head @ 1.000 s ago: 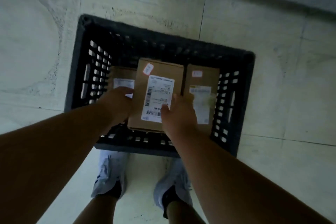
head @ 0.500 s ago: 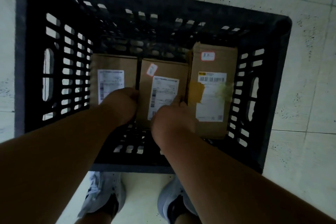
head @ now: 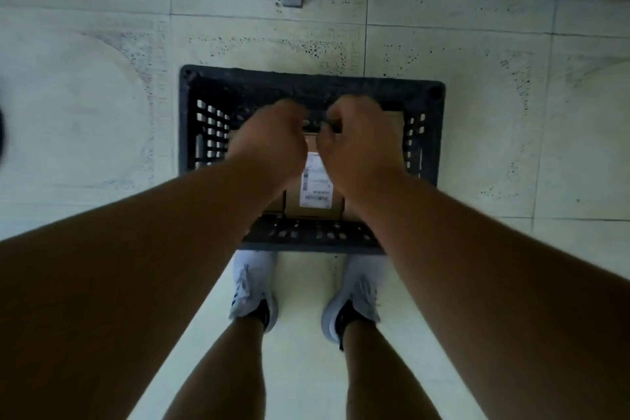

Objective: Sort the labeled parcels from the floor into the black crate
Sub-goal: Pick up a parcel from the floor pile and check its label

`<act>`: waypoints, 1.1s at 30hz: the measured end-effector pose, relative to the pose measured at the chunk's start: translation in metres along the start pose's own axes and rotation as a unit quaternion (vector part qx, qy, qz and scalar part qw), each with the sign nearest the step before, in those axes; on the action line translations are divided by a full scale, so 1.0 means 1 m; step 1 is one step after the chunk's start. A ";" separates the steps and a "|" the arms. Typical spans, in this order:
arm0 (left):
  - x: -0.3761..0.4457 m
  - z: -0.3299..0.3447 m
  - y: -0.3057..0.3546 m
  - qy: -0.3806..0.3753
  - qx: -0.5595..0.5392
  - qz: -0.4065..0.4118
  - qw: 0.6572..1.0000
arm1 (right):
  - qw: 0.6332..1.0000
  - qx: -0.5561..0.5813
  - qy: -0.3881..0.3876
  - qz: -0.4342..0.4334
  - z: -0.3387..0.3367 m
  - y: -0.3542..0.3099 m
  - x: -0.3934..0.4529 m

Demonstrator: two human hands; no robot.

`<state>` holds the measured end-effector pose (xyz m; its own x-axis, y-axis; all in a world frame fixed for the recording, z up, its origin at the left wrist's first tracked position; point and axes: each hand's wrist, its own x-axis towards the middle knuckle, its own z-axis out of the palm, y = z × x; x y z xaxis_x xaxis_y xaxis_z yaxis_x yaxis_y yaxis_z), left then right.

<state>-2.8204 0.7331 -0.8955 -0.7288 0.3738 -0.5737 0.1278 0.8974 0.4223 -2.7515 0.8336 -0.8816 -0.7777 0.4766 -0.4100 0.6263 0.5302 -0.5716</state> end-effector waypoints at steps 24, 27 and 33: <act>-0.365 -0.278 0.322 0.171 0.006 0.485 0.858 | 0.888 0.052 0.457 -0.026 -0.427 -0.155 -0.332; -0.405 -0.238 0.383 0.129 0.018 0.529 0.839 | 0.865 0.038 0.501 0.009 -0.480 -0.095 -0.381; -0.467 -0.144 0.493 0.074 0.006 0.587 0.806 | 0.827 0.023 0.552 0.103 -0.556 0.023 -0.469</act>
<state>-2.5137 0.9676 -0.3185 -0.1728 0.9359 0.3069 0.7939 -0.0521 0.6058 -2.3417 1.0117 -0.3069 -0.1146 0.9169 0.3822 0.7162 0.3429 -0.6078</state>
